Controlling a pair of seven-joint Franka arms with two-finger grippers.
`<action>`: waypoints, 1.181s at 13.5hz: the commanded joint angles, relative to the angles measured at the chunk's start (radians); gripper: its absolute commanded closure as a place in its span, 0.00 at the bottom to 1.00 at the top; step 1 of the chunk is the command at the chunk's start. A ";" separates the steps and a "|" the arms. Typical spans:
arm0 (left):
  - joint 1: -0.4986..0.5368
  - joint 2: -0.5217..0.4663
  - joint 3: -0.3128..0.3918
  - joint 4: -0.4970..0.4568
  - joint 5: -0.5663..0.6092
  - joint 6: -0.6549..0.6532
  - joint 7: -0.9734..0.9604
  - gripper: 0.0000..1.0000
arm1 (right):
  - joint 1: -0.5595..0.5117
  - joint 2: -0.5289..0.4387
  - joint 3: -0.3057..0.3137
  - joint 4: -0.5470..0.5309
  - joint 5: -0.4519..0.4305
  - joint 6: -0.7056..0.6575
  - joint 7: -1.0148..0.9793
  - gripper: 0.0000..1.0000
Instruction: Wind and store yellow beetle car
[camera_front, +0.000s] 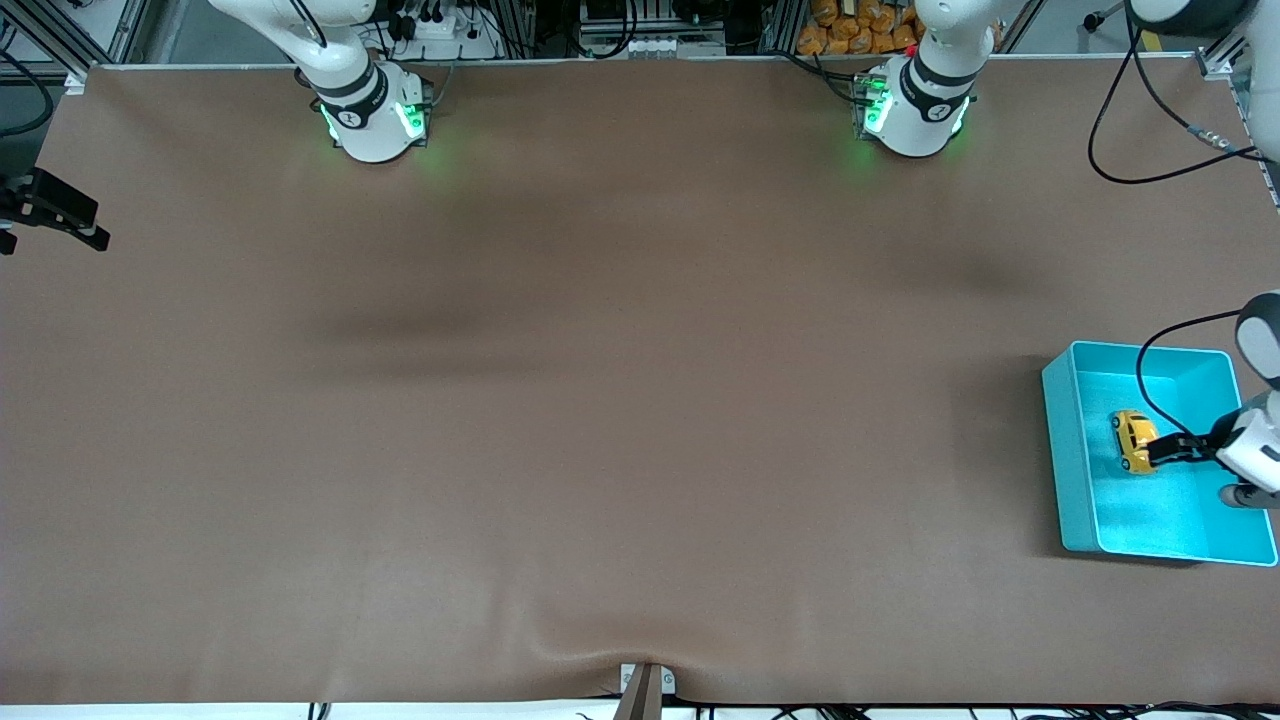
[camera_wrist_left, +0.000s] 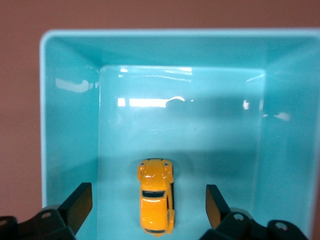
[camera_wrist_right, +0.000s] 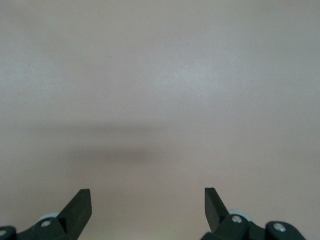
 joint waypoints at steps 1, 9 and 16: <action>0.003 -0.082 -0.062 -0.030 0.010 -0.061 -0.088 0.00 | 0.005 0.007 0.000 0.022 0.001 -0.015 0.021 0.00; -0.002 -0.335 -0.231 -0.031 -0.010 -0.422 -0.248 0.00 | 0.008 0.011 0.003 0.055 -0.002 -0.004 0.019 0.00; -0.248 -0.543 -0.083 -0.035 -0.173 -0.638 -0.274 0.00 | -0.001 0.018 0.001 0.062 -0.001 -0.004 0.021 0.00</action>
